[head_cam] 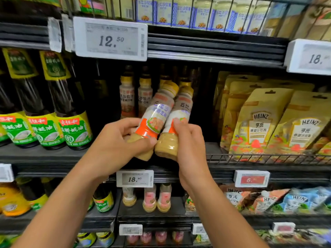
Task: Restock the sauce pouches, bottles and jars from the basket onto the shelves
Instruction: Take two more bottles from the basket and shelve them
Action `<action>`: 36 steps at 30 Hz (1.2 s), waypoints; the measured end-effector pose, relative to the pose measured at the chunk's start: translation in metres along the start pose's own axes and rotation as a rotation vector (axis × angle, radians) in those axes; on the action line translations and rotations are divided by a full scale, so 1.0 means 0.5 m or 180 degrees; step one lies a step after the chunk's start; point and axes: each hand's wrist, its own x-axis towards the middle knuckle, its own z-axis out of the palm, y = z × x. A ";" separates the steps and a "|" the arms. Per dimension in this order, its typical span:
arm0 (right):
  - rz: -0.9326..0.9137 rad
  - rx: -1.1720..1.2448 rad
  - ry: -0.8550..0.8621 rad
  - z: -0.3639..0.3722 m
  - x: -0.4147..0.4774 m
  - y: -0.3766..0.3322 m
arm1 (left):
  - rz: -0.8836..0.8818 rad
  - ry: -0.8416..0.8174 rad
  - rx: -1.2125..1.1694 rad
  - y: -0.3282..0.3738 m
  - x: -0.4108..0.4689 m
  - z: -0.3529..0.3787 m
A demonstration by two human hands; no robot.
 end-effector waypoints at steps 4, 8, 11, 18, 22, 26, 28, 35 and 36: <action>-0.0162 -0.0295 -0.0100 0.010 0.029 -0.015 | -0.0029 0.0026 0.0023 -0.002 0.024 -0.011; -0.0381 -0.0462 -0.0548 0.012 0.051 -0.023 | 0.0003 -0.0073 0.0069 -0.001 0.041 -0.029; -0.0510 -0.0589 -0.1125 0.009 0.078 -0.024 | 0.0010 -0.0106 0.0217 -0.006 0.054 -0.045; -0.0327 -0.1579 -0.1287 -0.008 0.143 -0.013 | -0.0305 -0.0220 0.0506 -0.038 0.082 -0.073; -0.0252 -0.1945 -0.1218 -0.005 0.159 0.007 | -0.0370 -0.0241 0.0630 -0.054 0.091 -0.074; -0.0210 -0.2074 -0.1210 0.001 0.164 0.010 | -0.0336 -0.0142 0.0723 -0.064 0.099 -0.082; -0.0170 -0.2120 -0.1239 0.002 0.166 0.010 | -0.0300 -0.0107 0.0745 -0.070 0.102 -0.087; -0.0229 -0.2469 -0.1240 -0.002 0.156 0.006 | -0.0218 0.0002 0.0826 -0.085 0.099 -0.094; -0.0197 -0.2645 -0.1244 -0.003 0.153 0.005 | -0.0232 0.0044 0.0914 -0.085 0.100 -0.095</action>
